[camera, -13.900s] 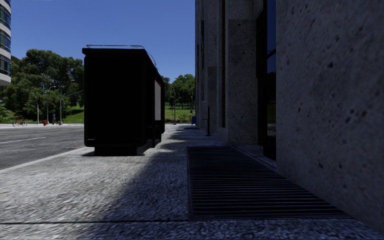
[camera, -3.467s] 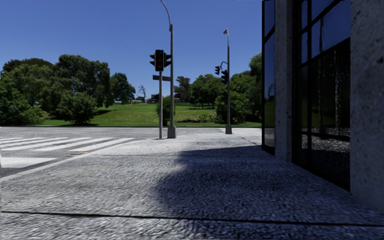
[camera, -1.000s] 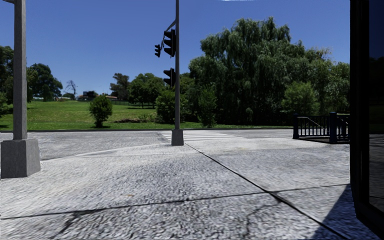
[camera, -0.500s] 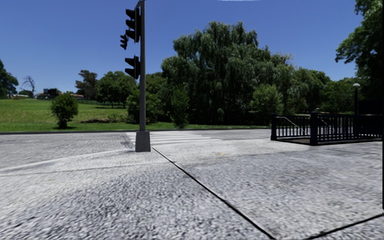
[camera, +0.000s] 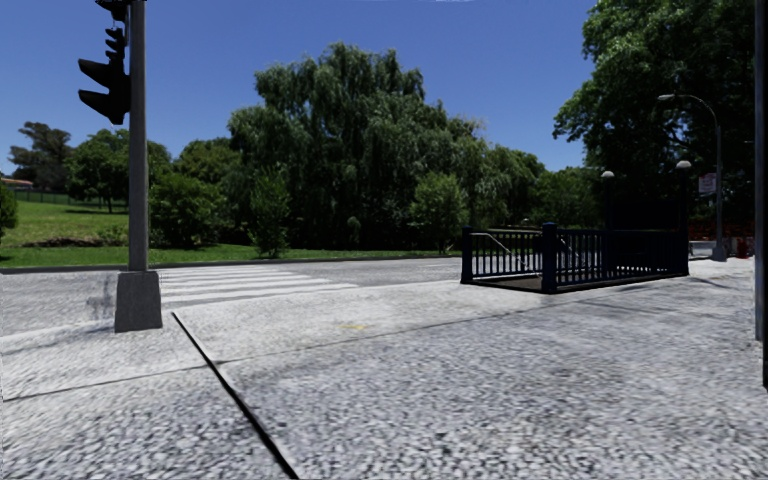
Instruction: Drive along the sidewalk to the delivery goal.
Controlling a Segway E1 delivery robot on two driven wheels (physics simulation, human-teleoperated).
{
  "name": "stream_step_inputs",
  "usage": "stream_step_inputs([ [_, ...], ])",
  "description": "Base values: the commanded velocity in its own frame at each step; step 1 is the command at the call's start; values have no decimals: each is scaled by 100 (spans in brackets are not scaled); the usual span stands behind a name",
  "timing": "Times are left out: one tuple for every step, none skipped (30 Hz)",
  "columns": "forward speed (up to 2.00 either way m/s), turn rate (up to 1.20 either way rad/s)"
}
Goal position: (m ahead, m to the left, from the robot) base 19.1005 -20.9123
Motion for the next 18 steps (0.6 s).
stream_step_inputs([
  [200, -60],
  [200, -58],
  [200, -56],
  [200, -56],
  [200, -56],
  [200, -56],
  [200, -56],
  [200, -56],
  [200, -56],
  [200, -56],
  [200, -56],
  [200, -56],
  [200, -56],
  [200, -56],
  [200, -56],
  [200, -56],
  [200, -56],
  [200, -56],
])
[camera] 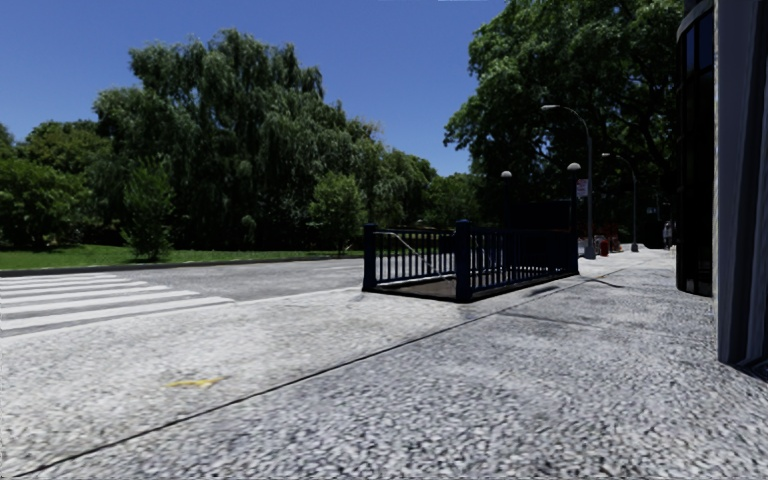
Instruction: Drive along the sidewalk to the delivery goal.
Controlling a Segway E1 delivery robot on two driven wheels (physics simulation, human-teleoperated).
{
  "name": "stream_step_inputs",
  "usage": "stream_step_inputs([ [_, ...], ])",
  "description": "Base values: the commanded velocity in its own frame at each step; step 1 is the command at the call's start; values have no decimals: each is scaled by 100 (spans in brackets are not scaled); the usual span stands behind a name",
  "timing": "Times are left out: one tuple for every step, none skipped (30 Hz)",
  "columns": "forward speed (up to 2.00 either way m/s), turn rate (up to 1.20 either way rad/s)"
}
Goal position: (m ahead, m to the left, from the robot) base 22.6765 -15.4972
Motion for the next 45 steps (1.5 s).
stream_step_inputs([
  [200, -56],
  [200, -56],
  [200, -56],
  [200, -56],
  [200, -56],
  [200, -56],
  [200, -56],
  [200, -56],
  [200, -56],
  [200, -53],
  [200, -53],
  [200, -51],
  [200, -50],
  [200, -50],
  [200, -50],
  [200, -50],
  [200, -50],
  [200, -50],
  [200, -49],
  [200, -49],
  [200, -49],
  [200, -48],
  [200, -48],
  [200, -46],
  [200, -46],
  [200, -44],
  [200, -42],
  [200, -42],
  [200, -42],
  [200, -41],
  [200, -41],
  [200, -41],
  [200, -41],
  [200, -41],
  [200, -41],
  [200, -41],
  [200, -41],
  [200, -41],
  [200, -41],
  [200, -41],
  [200, -41],
  [200, -41],
  [200, -41],
  [200, -41],
  [200, -41],
])
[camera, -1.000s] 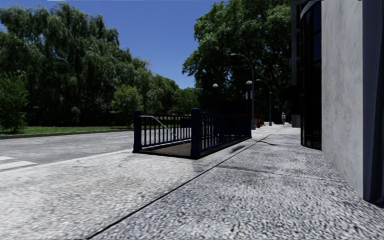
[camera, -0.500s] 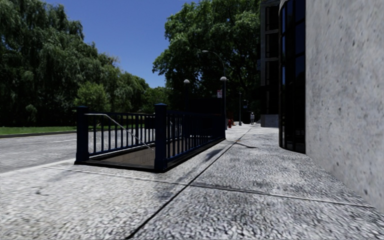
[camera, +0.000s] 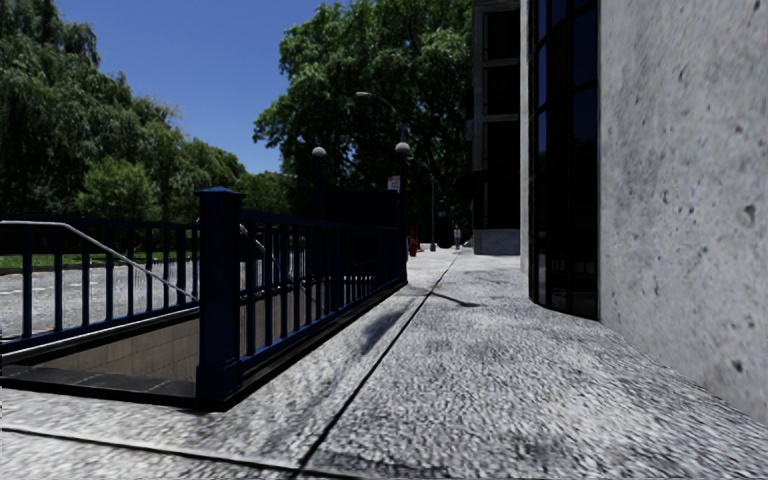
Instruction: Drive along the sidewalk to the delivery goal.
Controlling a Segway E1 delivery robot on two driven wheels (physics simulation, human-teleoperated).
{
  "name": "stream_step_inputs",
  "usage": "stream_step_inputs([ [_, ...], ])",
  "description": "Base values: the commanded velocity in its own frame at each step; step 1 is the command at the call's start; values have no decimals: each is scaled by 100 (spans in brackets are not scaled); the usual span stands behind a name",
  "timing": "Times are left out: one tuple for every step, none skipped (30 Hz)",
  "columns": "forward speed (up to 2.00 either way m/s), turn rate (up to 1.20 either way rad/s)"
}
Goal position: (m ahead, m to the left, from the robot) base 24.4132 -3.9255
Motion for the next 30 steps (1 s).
stream_step_inputs([
  [200, -41],
  [200, -41],
  [200, -41],
  [200, -41],
  [200, -41],
  [200, -41],
  [200, -41],
  [200, -41],
  [200, -41],
  [200, -41],
  [200, -41],
  [200, -41],
  [200, -41],
  [200, -41],
  [200, -41],
  [200, -41],
  [200, -41],
  [200, -41],
  [200, -41],
  [200, -41],
  [200, -2],
  [200, 0],
  [200, 0],
  [200, 0],
  [200, 0],
  [200, 0],
  [200, 0],
  [200, 0],
  [200, 0],
  [200, 0],
])
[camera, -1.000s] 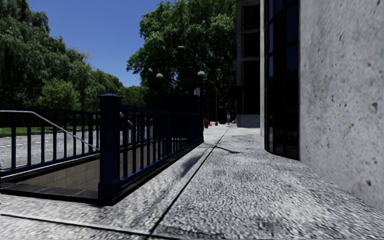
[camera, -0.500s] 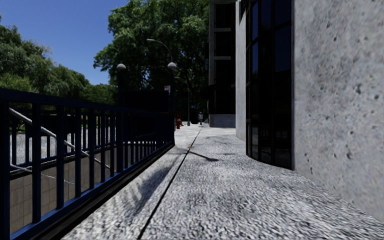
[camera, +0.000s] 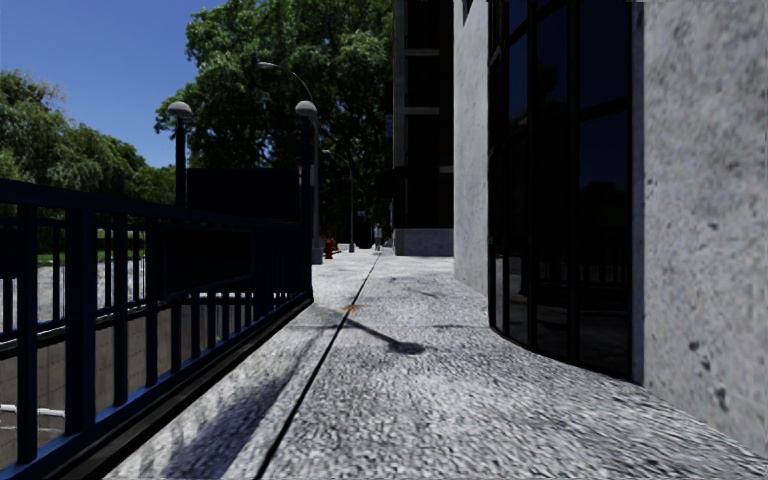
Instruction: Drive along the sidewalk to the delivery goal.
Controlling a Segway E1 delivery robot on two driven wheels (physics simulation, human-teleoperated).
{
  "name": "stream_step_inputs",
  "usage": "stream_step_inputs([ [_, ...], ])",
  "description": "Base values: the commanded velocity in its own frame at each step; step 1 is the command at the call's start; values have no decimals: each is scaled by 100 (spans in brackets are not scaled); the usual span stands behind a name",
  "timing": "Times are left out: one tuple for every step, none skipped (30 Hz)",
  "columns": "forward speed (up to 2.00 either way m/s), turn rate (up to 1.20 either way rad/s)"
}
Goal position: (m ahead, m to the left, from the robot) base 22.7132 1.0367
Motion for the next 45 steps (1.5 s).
stream_step_inputs([
  [200, 0],
  [200, 0],
  [200, 0],
  [200, 0],
  [200, 0],
  [200, 0],
  [200, 0],
  [200, 0],
  [200, 0],
  [200, 0],
  [200, 0],
  [200, 0],
  [200, 0],
  [200, 0],
  [200, 0],
  [200, 0],
  [200, 0],
  [200, 0],
  [200, 0],
  [200, 0],
  [200, 0],
  [200, 0],
  [200, 0],
  [200, 0],
  [200, 0],
  [200, 0],
  [200, 0],
  [200, 0],
  [200, 0],
  [200, 0],
  [200, 0],
  [200, 0],
  [200, 0],
  [200, 0],
  [200, 0],
  [200, 0],
  [200, 0],
  [200, 0],
  [200, 0],
  [200, 0],
  [200, 0],
  [200, 0],
  [200, 0],
  [200, 0],
  [200, 0],
])
